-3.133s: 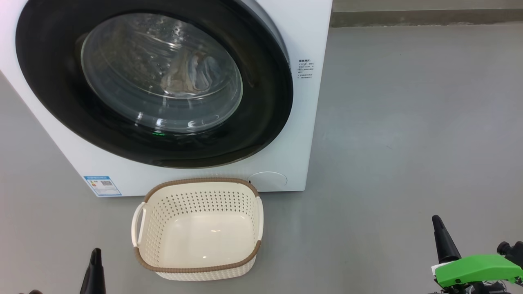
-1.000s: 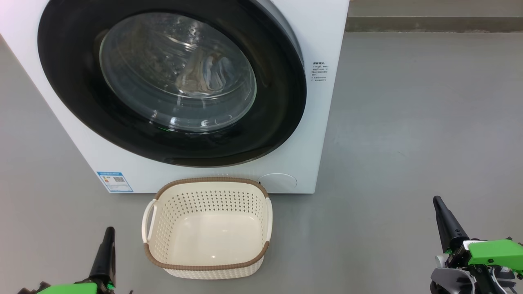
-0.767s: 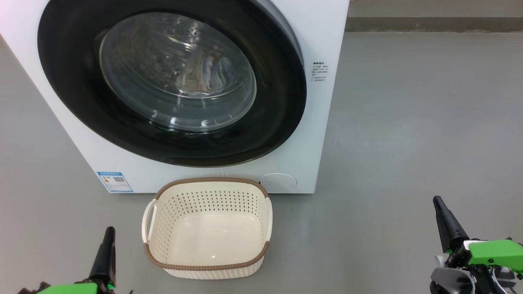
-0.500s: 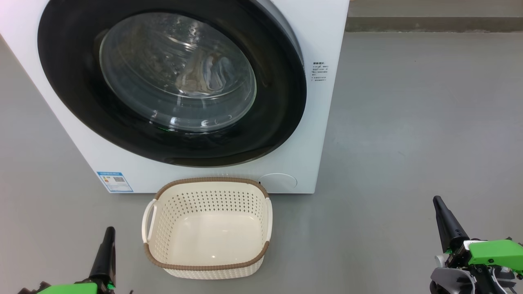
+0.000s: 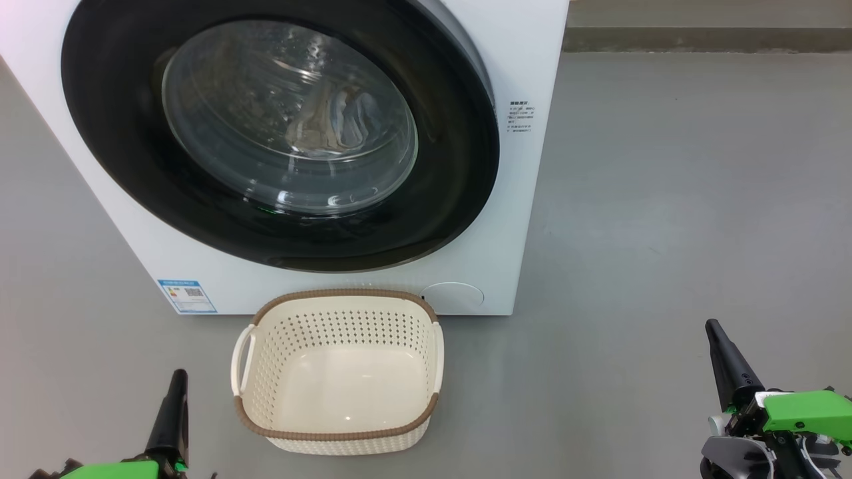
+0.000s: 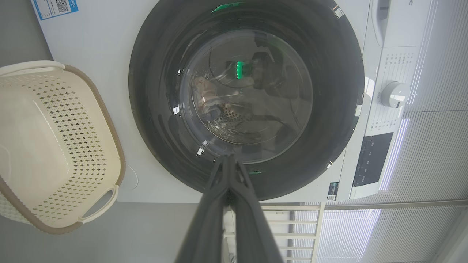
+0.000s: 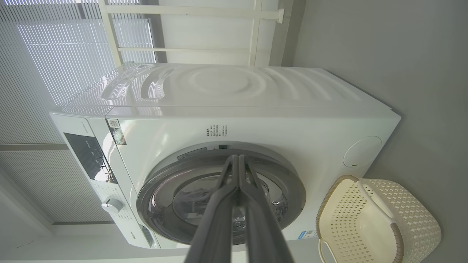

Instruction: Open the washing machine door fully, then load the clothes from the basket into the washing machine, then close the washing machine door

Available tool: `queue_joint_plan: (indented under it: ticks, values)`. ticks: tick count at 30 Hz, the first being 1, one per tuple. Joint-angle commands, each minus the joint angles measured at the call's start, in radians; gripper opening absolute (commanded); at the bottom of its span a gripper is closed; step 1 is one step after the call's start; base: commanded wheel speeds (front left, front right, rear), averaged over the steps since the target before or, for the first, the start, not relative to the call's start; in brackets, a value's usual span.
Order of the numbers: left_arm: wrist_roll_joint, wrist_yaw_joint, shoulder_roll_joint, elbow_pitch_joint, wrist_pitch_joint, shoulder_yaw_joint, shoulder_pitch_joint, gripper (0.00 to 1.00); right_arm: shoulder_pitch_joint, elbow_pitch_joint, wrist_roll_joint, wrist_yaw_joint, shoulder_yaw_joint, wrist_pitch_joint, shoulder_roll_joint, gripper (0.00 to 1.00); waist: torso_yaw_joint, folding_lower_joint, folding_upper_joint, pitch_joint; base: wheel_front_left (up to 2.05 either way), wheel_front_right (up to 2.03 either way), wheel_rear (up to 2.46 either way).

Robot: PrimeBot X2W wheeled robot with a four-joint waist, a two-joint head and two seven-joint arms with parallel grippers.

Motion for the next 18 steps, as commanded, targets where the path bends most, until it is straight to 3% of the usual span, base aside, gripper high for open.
queue_joint_plan:
  ticks: [1, 18]
  values:
    - [-0.008, 0.005, 0.009, -0.032, 0.007, 0.033, -0.045, 0.00, -0.046, -0.031, 0.002, 0.002, 0.018, 0.004, -0.008, 0.00, 0.000, 0.0000, 0.0000, 0.000, 0.00, 0.00, 0.00]
    - [-0.008, 0.005, 0.009, -0.032, 0.007, 0.033, -0.045, 0.00, -0.046, -0.031, 0.002, 0.002, 0.018, 0.004, -0.008, 0.00, 0.000, 0.0000, 0.0000, 0.000, 0.00, 0.00, 0.00]
